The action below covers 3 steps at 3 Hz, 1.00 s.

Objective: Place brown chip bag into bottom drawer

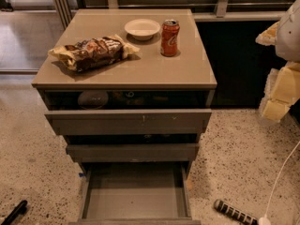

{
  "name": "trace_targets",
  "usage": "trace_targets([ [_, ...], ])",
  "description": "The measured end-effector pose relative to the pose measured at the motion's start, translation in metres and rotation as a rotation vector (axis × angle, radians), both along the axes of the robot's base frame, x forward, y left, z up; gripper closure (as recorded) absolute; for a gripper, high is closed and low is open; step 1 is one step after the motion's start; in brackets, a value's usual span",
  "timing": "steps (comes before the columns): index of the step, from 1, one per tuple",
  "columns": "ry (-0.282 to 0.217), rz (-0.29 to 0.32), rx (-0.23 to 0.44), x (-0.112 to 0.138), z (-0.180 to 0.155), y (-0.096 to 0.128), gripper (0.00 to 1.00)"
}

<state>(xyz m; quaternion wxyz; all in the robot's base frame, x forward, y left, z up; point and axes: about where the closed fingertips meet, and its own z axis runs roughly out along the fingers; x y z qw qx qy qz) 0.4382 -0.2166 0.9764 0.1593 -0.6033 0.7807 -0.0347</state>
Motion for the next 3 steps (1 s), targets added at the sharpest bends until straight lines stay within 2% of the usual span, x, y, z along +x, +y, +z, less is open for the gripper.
trace_targets([
  [1, -0.006, 0.012, -0.001, -0.001, 0.002, 0.007, 0.00],
  [2, -0.019, 0.047, -0.005, -0.002, 0.005, 0.027, 0.00],
  [3, -0.035, 0.115, -0.025, -0.008, 0.009, 0.058, 0.00],
])
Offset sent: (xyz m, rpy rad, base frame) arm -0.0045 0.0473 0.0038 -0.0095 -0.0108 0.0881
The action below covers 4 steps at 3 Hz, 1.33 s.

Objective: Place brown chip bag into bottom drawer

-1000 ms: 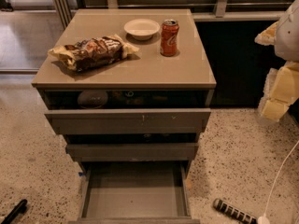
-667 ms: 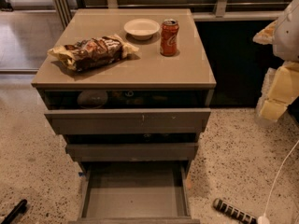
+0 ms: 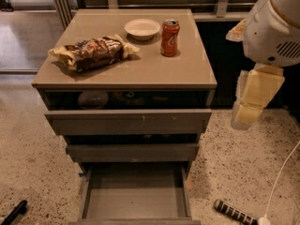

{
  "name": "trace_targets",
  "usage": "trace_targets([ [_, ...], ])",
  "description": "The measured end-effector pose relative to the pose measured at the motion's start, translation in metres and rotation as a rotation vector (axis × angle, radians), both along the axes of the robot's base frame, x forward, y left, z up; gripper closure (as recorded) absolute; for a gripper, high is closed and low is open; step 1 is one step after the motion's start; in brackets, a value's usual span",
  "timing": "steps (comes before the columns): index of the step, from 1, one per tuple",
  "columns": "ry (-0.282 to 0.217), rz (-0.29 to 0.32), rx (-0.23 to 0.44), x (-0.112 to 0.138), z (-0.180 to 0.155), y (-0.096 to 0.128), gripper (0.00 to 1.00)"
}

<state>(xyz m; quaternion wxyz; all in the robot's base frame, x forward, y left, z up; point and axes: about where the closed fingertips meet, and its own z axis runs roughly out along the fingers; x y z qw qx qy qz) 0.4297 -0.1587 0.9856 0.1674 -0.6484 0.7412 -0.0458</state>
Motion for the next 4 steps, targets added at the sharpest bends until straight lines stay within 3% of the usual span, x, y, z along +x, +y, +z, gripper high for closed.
trace_targets([
  [1, -0.006, 0.013, -0.003, -0.002, 0.002, 0.006, 0.00],
  [2, -0.019, -0.003, 0.018, 0.004, 0.003, -0.006, 0.00],
  [3, -0.016, 0.009, 0.059, 0.023, 0.010, 0.004, 0.00],
  [4, -0.025, 0.048, 0.082, 0.049, 0.025, 0.031, 0.00],
])
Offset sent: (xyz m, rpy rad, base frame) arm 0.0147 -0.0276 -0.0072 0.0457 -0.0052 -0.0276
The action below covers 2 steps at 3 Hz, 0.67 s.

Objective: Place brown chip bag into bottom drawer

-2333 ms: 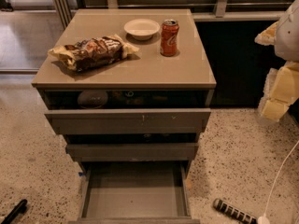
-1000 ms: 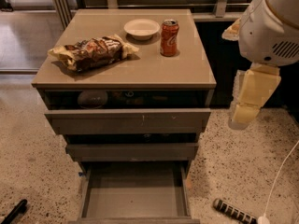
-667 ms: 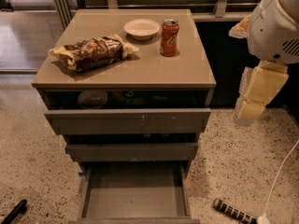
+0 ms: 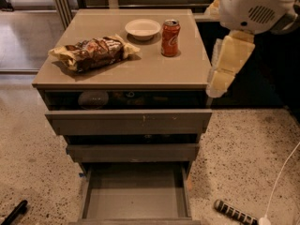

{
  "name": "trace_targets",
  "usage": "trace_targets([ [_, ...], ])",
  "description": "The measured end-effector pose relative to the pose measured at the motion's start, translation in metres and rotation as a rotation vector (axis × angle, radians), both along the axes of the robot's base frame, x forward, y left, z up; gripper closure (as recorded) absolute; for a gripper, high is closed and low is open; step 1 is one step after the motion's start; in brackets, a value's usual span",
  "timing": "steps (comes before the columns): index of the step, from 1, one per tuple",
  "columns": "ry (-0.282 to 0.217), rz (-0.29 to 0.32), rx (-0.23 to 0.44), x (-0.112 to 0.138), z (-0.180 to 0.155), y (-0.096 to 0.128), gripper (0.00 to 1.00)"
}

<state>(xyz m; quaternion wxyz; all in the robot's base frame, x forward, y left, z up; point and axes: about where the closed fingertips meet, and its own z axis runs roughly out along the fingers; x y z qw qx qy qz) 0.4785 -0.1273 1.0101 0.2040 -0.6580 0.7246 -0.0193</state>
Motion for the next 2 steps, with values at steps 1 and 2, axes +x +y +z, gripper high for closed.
trace_targets([
  [1, -0.035, 0.050, 0.020, 0.0202, 0.0217, 0.0344, 0.00],
  [2, -0.035, 0.050, 0.020, 0.0202, 0.0217, 0.0343, 0.00],
])
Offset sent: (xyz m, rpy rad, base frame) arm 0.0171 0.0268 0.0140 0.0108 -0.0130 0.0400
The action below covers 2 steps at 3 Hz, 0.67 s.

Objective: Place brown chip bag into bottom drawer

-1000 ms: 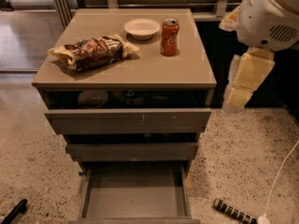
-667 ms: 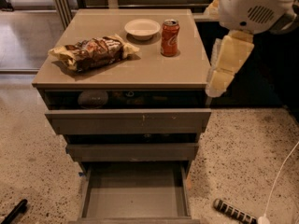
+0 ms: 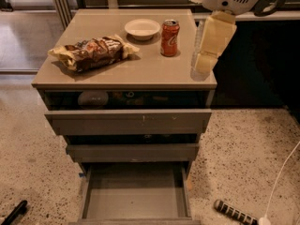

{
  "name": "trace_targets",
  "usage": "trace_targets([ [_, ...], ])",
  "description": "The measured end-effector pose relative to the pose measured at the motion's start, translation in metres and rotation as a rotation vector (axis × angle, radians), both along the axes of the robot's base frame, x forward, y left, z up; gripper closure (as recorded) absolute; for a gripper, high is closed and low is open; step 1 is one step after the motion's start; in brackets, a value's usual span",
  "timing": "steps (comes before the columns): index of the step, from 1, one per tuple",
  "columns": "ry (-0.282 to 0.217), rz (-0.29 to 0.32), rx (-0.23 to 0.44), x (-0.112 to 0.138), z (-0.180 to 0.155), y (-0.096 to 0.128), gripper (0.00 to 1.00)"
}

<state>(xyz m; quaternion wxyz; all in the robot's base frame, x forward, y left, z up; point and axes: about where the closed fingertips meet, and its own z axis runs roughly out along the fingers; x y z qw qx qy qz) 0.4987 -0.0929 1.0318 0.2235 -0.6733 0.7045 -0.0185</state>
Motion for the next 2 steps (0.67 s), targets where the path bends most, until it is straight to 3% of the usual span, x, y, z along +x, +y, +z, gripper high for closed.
trace_targets([
  [1, -0.035, -0.013, 0.005, 0.021, 0.004, 0.003, 0.00],
  [2, -0.046, 0.012, 0.015, 0.051, 0.005, 0.022, 0.00],
])
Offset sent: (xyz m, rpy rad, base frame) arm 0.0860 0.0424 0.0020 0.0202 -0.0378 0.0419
